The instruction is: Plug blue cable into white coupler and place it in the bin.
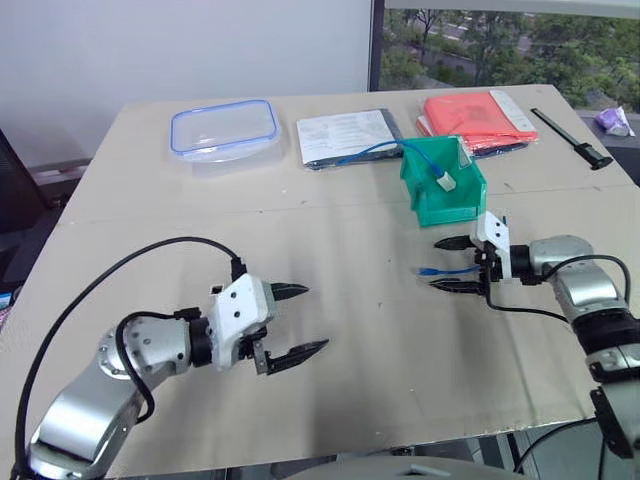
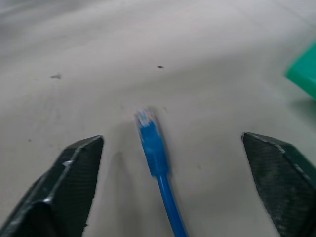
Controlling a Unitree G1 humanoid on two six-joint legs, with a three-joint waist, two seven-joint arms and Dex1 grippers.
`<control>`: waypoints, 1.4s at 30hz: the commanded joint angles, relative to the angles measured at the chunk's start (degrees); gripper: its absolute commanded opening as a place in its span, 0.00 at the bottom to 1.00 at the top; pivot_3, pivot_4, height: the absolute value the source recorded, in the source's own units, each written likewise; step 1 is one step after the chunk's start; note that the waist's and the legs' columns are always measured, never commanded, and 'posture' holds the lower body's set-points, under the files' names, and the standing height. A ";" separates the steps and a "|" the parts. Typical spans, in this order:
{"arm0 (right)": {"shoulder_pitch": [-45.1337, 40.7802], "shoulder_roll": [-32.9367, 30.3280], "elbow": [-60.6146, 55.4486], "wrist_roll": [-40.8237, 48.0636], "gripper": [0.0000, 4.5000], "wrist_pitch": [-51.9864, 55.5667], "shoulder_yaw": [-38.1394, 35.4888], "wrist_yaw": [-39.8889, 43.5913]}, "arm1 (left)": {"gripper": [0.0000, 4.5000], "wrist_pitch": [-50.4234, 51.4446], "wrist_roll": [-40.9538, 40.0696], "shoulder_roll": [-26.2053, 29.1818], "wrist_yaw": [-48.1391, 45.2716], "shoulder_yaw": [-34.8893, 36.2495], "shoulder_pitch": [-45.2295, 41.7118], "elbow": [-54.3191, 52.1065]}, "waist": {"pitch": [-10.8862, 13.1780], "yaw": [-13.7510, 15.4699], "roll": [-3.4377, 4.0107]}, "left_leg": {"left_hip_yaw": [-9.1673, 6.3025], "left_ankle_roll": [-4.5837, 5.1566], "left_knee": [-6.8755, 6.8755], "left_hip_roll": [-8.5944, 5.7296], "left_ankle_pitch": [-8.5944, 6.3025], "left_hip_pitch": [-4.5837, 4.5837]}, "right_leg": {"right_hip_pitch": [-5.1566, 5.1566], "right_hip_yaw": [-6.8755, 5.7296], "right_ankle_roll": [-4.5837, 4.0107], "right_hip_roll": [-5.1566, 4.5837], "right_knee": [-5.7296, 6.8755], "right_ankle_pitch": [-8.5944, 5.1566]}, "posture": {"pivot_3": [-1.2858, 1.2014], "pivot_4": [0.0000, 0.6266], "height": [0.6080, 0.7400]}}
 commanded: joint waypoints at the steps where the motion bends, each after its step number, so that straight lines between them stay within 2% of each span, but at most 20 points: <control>1: -1.85 -0.12 1.16 -1.34 0.57 -2.37 0.41 2.47 | 1.00 0.76 -3.32 0.11 -0.57 2.19 -1.32 -0.72 | 0.02 0.04 0.01 | 0.00 0.00 0.00 0.00 0.00 0.00 | 0.00 0.01 0.00 -0.01 0.00 0.00 | 0.52 0.24 1.00; 7: -2.10 0.23 1.92 -2.95 0.01 -3.81 0.76 3.99 | 1.00 1.88 -5.01 -0.11 -0.36 2.19 -1.72 -0.78 | 0.04 -0.07 0.03 | 0.04 -0.03 0.02 0.00 0.02 0.04 | 0.01 0.05 0.00 -0.01 0.03 0.01 | 0.52 0.24 1.00; 11: -1.78 0.50 0.21 -3.57 0.01 -5.34 1.20 4.64 | 1.00 2.17 -5.45 0.04 -0.68 2.07 -2.41 -0.27 | 0.05 -0.07 0.03 | 0.02 -0.08 0.02 0.00 0.05 0.09 | 0.01 0.05 0.00 -0.01 0.13 0.00 | 0.52 0.24 1.00; 14: -0.53 1.40 -6.42 -2.93 0.01 -3.57 2.99 5.80 | 1.00 1.62 -4.46 0.20 -1.35 1.23 -3.09 1.10 | 0.06 -0.07 0.05 | 0.02 -0.11 0.02 0.00 0.06 0.10 | 0.00 0.05 0.00 -0.01 0.18 0.00 | 0.52 0.24 1.00; 20: 0.49 5.28 -16.97 -5.38 0.01 0.71 7.90 2.25 | 1.00 -0.69 5.00 -0.02 0.81 -5.35 -7.21 7.05 | 0.08 -0.08 0.07 | 0.00 -0.19 0.01 0.04 0.11 0.15 | -0.01 0.02 0.00 0.04 0.28 0.00 | 0.52 0.24 1.00; 24: -0.50 8.39 -18.60 -6.62 0.01 1.88 9.41 -1.24 | 1.00 -2.87 9.59 -1.16 0.66 -10.48 -11.93 10.92 | 0.08 0.08 0.07 | 0.01 -0.19 0.02 0.00 0.11 0.08 | -0.01 0.02 -0.01 0.05 0.28 0.00 | 0.52 0.24 1.00; 25: -0.72 8.66 -18.68 -6.86 0.18 1.87 9.64 -1.51 | 1.00 -3.46 10.78 -1.72 0.56 -11.91 -13.21 11.96 | 0.08 0.09 0.07 | 0.01 -0.20 0.03 -0.01 0.12 0.08 | 0.00 0.04 -0.01 0.05 0.28 0.00 | 0.52 0.24 1.00; 28: -0.77 8.69 -19.24 -6.60 0.47 2.84 8.58 -3.16 | 1.00 -4.51 13.74 -2.71 -0.84 -16.19 -16.08 15.27 | 0.09 0.04 0.05 | 0.01 -0.23 0.04 -0.04 0.14 0.07 | -0.01 0.15 0.00 0.05 0.27 0.01 | 0.52 0.24 1.00; 29: -0.64 8.45 -19.50 -6.30 0.60 3.32 7.91 -3.80 | 1.00 -4.69 14.22 -3.03 -1.43 -17.35 -16.66 16.45 | 0.09 0.04 0.05 | 0.03 -0.24 0.04 -0.05 0.14 0.08 | -0.01 0.16 0.00 0.05 0.27 0.01 | 0.52 0.24 1.00; 30: -0.15 7.93 -20.10 -5.65 0.67 3.90 6.88 -4.44 | 1.00 -5.68 15.21 -3.38 -2.22 -18.80 -17.29 18.32 | 0.09 0.04 0.05 | 0.05 -0.24 0.04 -0.05 0.14 0.08 | -0.01 0.16 0.00 0.05 0.27 0.01 | 0.52 0.24 1.00; 33: 3.69 5.37 -25.48 -0.53 0.99 9.31 2.44 -4.80 | 1.00 -7.70 17.24 -5.60 -3.65 -22.12 -19.78 23.69 | 0.11 0.12 0.03 | 0.14 -0.24 0.04 -0.03 0.14 0.07 | -0.01 0.13 0.00 0.09 0.26 0.01 | 0.52 0.24 1.00; 37: 11.58 1.45 -32.94 5.37 0.99 14.70 -2.98 -5.26 | 1.00 -9.34 18.03 -9.60 -4.51 -23.56 -23.22 28.97 | 0.12 0.56 -0.01 | 0.09 -0.23 0.05 -0.03 0.14 -0.02 | 0.01 0.01 0.00 0.09 0.26 0.00 | 0.52 0.24 1.00; 42: 25.07 -2.08 -39.84 10.25 0.99 14.00 -10.42 -6.83 | 1.00 -11.06 18.73 -13.74 -7.29 -25.68 -27.87 35.25 | 0.13 0.53 -0.05 | 0.08 -0.02 0.06 -0.03 0.02 -0.01 | 0.03 0.00 0.01 0.09 0.27 0.00 | 0.52 0.24 1.00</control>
